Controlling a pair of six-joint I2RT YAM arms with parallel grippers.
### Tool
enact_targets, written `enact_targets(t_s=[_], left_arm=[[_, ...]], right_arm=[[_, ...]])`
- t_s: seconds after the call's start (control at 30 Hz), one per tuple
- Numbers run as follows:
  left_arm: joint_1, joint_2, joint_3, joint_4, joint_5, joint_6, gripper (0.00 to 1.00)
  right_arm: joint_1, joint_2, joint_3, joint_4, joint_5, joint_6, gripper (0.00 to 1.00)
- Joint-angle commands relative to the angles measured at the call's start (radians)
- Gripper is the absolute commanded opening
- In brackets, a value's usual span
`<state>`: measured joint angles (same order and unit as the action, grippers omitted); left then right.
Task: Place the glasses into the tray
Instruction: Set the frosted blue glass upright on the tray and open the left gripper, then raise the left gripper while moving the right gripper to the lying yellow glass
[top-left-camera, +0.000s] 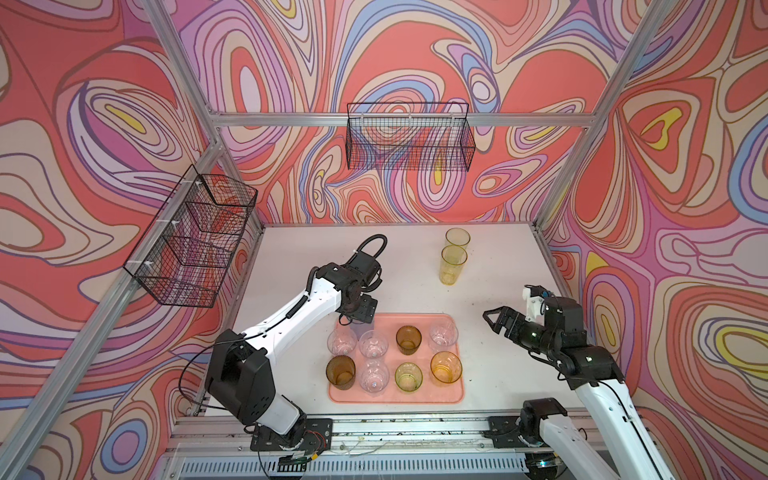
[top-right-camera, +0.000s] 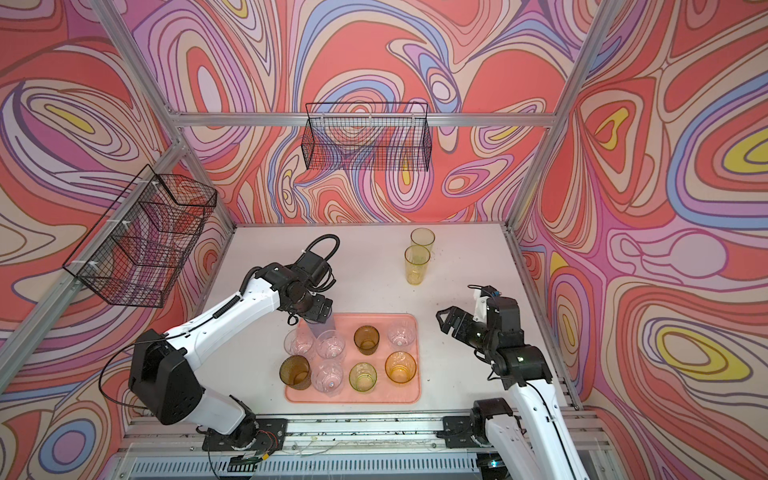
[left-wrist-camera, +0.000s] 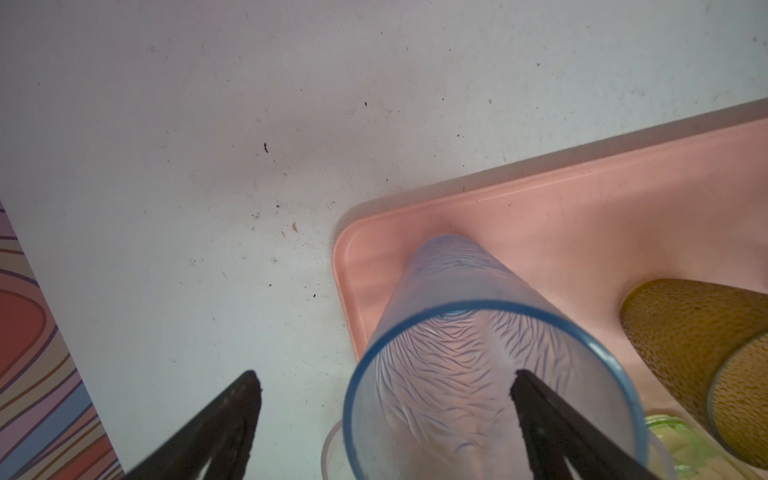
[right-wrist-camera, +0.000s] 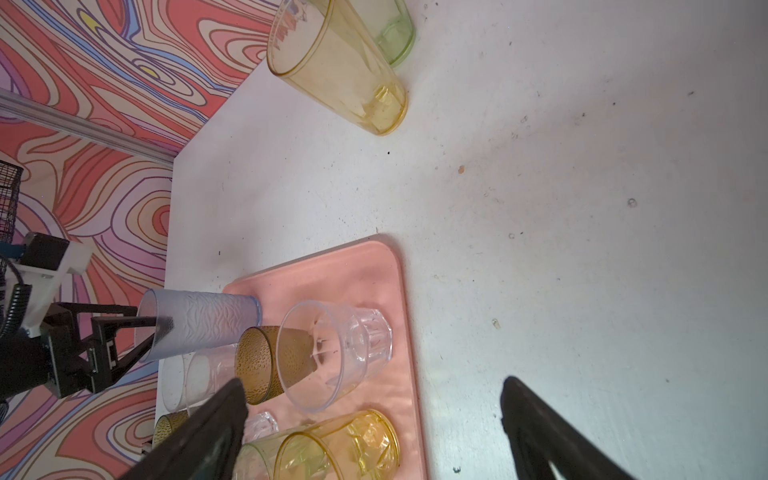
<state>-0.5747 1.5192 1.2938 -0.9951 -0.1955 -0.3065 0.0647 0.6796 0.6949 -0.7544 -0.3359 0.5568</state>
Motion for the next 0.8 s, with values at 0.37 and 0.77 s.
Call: enact_targets(t_s=[0.37, 0.77], left_arm=[[0.006, -0.246, 0.015, 0.055, 0.129, 0.047, 1.0], [0.009, -0.467, -0.177, 0.294, 0.303, 0.141, 1.0]], right_arm=[[-0.004, 0.185, 0.113, 0.107, -0.075, 0.036, 0.86], [-0.001, 0.527, 0.376, 0.159, -0.029, 0.045, 0.8]])
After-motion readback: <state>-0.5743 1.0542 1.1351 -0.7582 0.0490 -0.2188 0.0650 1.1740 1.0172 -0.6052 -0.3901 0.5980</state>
